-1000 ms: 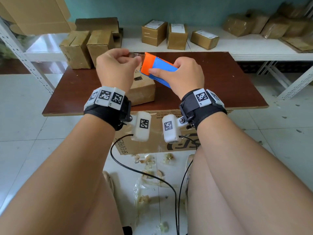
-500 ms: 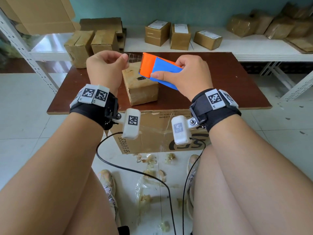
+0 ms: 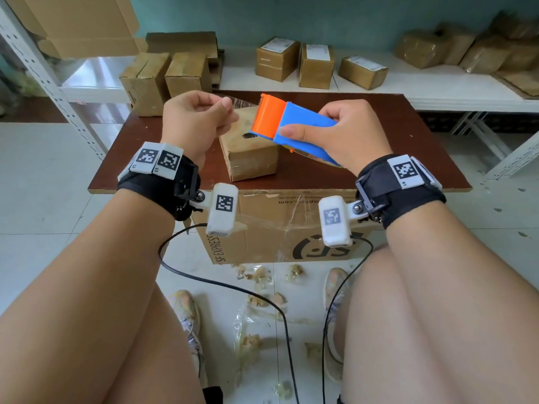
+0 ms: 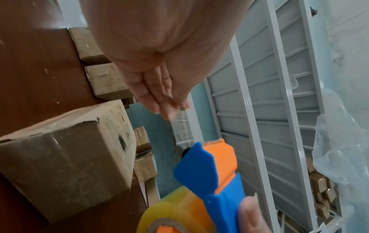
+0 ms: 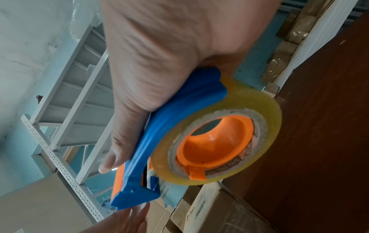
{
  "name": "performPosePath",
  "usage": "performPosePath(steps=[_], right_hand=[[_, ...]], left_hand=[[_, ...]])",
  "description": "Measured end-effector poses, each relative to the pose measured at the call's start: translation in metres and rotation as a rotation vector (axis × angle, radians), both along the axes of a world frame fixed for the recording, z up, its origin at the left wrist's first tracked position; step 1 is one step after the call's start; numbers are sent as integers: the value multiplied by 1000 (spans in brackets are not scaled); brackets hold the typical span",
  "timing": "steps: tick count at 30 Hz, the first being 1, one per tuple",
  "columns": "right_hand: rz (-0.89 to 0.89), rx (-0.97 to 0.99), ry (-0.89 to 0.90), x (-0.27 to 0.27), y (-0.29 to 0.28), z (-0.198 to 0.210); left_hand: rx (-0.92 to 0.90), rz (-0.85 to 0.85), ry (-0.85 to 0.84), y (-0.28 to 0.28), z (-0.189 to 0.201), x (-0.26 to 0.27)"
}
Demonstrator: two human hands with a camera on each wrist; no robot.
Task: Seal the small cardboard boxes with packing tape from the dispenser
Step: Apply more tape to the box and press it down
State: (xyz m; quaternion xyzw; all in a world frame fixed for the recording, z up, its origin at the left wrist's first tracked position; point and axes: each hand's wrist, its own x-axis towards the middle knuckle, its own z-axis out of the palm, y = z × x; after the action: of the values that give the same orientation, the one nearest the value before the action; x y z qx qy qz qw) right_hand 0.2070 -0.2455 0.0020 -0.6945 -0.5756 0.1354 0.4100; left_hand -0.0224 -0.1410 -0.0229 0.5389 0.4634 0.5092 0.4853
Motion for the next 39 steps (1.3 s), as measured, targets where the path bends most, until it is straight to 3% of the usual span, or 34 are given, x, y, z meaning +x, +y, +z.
performPosePath(steps=[10, 17, 23, 31, 39], right_hand=[[15, -78, -143, 8, 0, -6], [-31, -147, -197, 7, 7, -17], [-108, -218, -315, -5, 11, -16], [-187, -261, -307, -19, 13, -17], [-247, -365, -321, -29, 22, -24]], left_hand=[[-41, -48, -39, -3, -3, -2], [30, -28, 19, -5, -7, 6], [153, -11, 162, -18, -6, 12], [272, 6, 333, -29, -7, 31], [130, 52, 480, -34, -9, 50]])
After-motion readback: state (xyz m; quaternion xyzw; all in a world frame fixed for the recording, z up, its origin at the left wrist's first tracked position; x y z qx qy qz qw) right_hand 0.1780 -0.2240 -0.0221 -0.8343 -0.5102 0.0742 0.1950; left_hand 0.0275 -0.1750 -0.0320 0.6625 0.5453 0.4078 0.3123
